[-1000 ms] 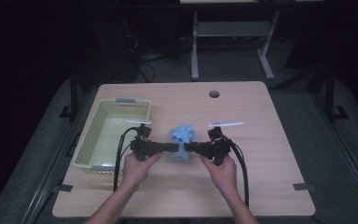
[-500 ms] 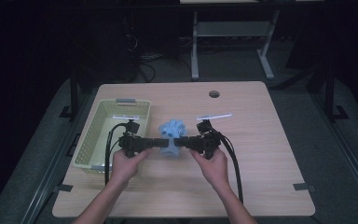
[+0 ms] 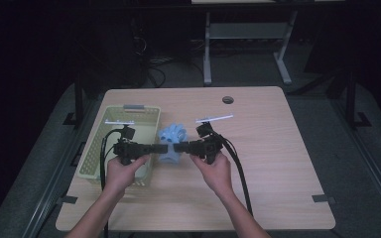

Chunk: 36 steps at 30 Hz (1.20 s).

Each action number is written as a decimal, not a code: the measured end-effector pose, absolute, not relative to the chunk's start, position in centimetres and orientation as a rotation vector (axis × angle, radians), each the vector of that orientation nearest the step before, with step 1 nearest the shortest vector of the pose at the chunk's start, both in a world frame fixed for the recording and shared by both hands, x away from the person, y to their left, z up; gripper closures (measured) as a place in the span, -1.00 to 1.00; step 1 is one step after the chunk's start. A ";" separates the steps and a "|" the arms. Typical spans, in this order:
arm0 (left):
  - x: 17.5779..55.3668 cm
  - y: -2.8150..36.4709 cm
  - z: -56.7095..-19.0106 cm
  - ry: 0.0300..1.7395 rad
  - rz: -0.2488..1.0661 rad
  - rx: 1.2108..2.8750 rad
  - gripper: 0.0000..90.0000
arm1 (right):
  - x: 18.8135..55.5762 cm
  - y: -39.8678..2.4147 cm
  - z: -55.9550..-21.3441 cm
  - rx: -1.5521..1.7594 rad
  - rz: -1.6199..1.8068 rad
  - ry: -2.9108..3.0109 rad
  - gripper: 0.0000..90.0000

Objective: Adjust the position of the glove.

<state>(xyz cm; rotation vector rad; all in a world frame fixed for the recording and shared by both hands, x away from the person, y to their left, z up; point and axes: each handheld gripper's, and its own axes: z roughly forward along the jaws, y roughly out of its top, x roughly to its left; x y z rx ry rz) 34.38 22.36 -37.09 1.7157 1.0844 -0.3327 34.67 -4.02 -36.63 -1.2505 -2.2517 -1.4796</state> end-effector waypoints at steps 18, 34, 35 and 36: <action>34.4 25.2 -36.6 1.099 -0.311 1.704 0.72 | 35.5 -1.2 -36.4 -1.200 -1.479 -2.257 0.78; 34.2 28.1 -36.1 1.134 -0.284 1.689 0.73 | 36.1 1.8 -36.1 -1.152 -1.477 -2.257 0.78; 34.2 28.3 -36.1 1.136 -0.281 1.691 0.73 | 36.2 1.9 -36.1 -1.153 -1.474 -2.256 0.78; 34.2 28.4 -36.1 1.138 -0.278 1.687 0.73 | 36.3 2.3 -36.1 -1.147 -1.471 -2.264 0.78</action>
